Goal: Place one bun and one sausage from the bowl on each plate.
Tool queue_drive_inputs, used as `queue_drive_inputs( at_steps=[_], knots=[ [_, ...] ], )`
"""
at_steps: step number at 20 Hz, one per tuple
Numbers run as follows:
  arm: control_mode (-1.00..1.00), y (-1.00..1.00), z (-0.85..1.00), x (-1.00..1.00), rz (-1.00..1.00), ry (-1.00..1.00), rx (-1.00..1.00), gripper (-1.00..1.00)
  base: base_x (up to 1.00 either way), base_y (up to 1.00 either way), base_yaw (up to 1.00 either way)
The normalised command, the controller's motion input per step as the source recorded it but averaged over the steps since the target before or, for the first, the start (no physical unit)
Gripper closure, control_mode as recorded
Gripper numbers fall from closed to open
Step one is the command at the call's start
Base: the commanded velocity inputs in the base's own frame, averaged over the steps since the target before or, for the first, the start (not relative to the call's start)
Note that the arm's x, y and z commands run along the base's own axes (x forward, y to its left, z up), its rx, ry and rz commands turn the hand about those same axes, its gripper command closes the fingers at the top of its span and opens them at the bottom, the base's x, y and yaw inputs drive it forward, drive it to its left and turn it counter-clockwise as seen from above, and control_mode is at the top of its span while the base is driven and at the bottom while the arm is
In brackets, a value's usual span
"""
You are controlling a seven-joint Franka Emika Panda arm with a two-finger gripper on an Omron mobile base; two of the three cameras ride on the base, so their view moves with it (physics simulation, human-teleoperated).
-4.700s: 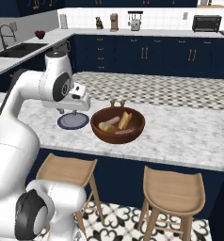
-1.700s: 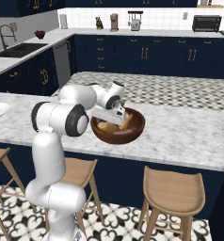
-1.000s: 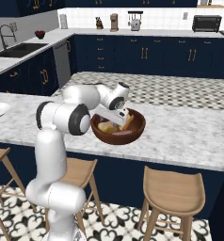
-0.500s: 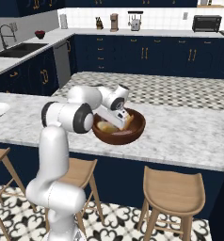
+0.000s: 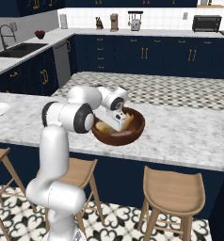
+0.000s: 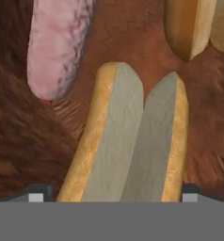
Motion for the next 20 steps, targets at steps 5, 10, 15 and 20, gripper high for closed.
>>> queue_drive_inputs(
  at_steps=[5,10,15,20],
  knots=[
    [-1.00,0.08,0.93,-0.45,0.01,-0.03,-0.02,1.00,0.00,0.00,0.00],
    [-1.00,0.20,1.00,-0.34,0.00,0.00,-0.04,1.00,0.00,0.00,0.00],
    [-1.00,0.63,0.55,-0.81,0.00,-0.17,-0.15,1.00,0.00,0.00,0.00],
    [-1.00,0.84,-0.03,-0.85,0.15,-0.18,-0.27,1.00,0.00,0.00,0.00]
  ],
)
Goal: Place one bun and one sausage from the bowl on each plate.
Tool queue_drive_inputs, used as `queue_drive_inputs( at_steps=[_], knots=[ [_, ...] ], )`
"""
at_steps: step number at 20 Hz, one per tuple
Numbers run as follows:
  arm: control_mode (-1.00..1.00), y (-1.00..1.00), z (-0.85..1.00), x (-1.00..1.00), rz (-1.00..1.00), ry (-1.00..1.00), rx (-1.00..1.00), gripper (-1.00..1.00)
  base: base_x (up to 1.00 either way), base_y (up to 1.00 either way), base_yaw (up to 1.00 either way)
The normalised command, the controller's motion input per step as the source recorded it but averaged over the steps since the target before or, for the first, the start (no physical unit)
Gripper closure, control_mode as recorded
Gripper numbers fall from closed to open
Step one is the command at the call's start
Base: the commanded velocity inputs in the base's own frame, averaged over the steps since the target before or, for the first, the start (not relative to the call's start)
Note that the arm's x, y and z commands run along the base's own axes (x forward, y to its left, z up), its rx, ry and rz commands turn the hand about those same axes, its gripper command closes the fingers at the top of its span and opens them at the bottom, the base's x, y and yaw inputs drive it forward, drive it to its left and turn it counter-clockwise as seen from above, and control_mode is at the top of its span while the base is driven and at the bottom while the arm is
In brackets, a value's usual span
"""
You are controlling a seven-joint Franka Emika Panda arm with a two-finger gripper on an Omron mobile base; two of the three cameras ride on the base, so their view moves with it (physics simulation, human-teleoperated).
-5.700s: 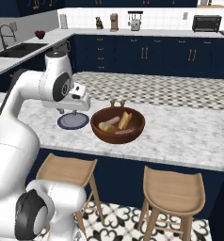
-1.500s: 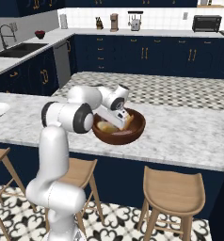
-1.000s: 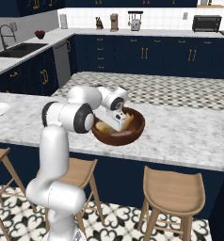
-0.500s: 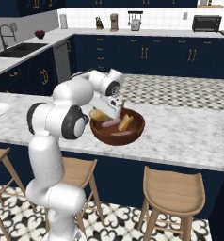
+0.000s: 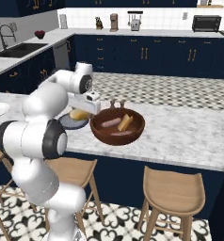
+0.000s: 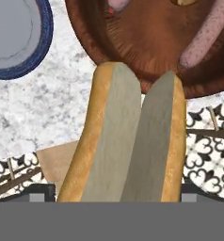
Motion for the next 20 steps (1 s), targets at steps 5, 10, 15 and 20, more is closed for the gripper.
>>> queue_drive_inputs(
  at_steps=[5,10,15,20],
  knots=[
    [1.00,0.40,0.00,-0.15,0.03,-0.02,-0.11,1.00,-0.15,0.60,0.05],
    [1.00,0.00,0.00,0.00,0.00,0.00,0.00,1.00,-0.01,1.00,0.04],
    [1.00,0.00,0.00,0.00,0.00,0.00,0.00,1.00,0.00,1.00,0.00],
    [1.00,0.00,0.00,0.00,0.00,0.00,0.00,1.00,0.03,1.00,0.00]
  ],
)
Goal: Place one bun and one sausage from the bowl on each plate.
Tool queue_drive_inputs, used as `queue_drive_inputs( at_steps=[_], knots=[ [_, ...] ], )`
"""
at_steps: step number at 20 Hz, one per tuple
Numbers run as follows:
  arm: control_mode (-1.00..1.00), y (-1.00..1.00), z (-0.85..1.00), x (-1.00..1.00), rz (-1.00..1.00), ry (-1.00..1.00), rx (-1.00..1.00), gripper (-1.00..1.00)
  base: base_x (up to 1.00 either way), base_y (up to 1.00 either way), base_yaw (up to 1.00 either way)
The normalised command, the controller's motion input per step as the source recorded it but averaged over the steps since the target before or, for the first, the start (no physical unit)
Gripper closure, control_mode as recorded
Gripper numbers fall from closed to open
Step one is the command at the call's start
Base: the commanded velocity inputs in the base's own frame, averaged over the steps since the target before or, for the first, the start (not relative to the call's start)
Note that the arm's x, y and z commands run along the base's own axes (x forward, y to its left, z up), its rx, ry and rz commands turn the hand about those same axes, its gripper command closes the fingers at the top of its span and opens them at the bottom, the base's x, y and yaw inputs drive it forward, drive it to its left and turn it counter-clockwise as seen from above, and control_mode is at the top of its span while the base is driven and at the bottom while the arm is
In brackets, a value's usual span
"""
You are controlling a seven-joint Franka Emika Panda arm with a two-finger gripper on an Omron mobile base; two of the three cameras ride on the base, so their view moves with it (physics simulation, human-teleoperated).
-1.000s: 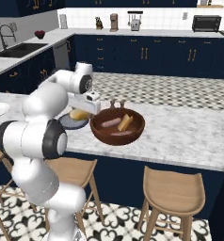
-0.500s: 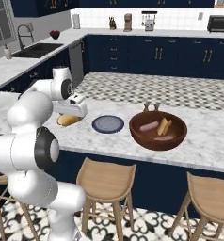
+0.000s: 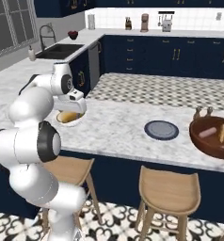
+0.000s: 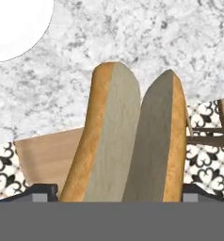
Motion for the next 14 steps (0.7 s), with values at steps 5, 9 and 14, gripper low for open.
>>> queue_drive_inputs(
  at_steps=[5,9,14],
  knots=[
    [1.00,0.00,0.00,0.00,0.00,0.00,0.00,1.00,0.01,1.00,0.00],
    [1.00,0.00,0.00,0.00,0.00,0.00,0.00,1.00,0.78,0.67,-0.01],
    [-1.00,-0.24,0.00,0.40,0.00,0.04,0.02,1.00,0.60,-0.06,-0.01]
  ],
)
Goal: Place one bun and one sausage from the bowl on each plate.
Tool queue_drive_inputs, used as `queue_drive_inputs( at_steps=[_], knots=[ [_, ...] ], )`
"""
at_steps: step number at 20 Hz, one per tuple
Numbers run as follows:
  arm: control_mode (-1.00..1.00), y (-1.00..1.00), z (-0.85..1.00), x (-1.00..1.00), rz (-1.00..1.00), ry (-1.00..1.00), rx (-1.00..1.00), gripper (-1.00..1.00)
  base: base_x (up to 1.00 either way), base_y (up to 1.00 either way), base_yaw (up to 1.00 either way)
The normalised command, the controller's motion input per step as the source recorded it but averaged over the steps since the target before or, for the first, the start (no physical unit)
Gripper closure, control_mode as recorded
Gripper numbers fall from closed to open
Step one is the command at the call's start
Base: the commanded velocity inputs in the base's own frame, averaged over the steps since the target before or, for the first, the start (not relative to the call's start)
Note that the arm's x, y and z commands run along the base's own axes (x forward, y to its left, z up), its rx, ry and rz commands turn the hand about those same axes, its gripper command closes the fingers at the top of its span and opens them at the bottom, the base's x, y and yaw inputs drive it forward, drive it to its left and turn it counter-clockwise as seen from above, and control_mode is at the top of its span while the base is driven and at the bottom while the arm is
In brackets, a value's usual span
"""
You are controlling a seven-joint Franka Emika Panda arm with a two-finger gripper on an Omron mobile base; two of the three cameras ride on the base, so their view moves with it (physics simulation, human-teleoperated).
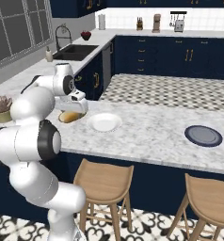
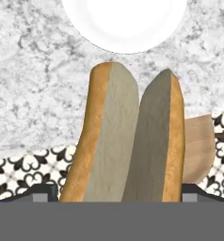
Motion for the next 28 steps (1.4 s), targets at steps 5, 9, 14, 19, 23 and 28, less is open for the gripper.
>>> queue_drive_inputs(
  at_steps=[5,9,14,19,23,28],
  knots=[
    [-1.00,-0.53,-0.08,1.00,0.00,0.18,0.03,1.00,0.00,0.00,0.00],
    [-1.00,-0.12,-0.23,1.00,0.00,0.05,0.01,1.00,0.00,0.00,0.00],
    [-1.00,0.00,-0.60,0.97,0.01,0.00,0.00,1.00,0.00,0.00,0.00],
    [-1.00,-0.01,-0.60,0.71,0.01,0.01,0.00,1.00,0.00,0.00,0.00],
    [-1.00,-0.11,-0.31,0.18,0.00,0.00,0.00,1.00,0.00,0.00,0.00],
    [-1.00,-0.06,-0.42,0.14,0.00,0.00,0.00,1.00,0.00,0.00,0.00]
  ],
)
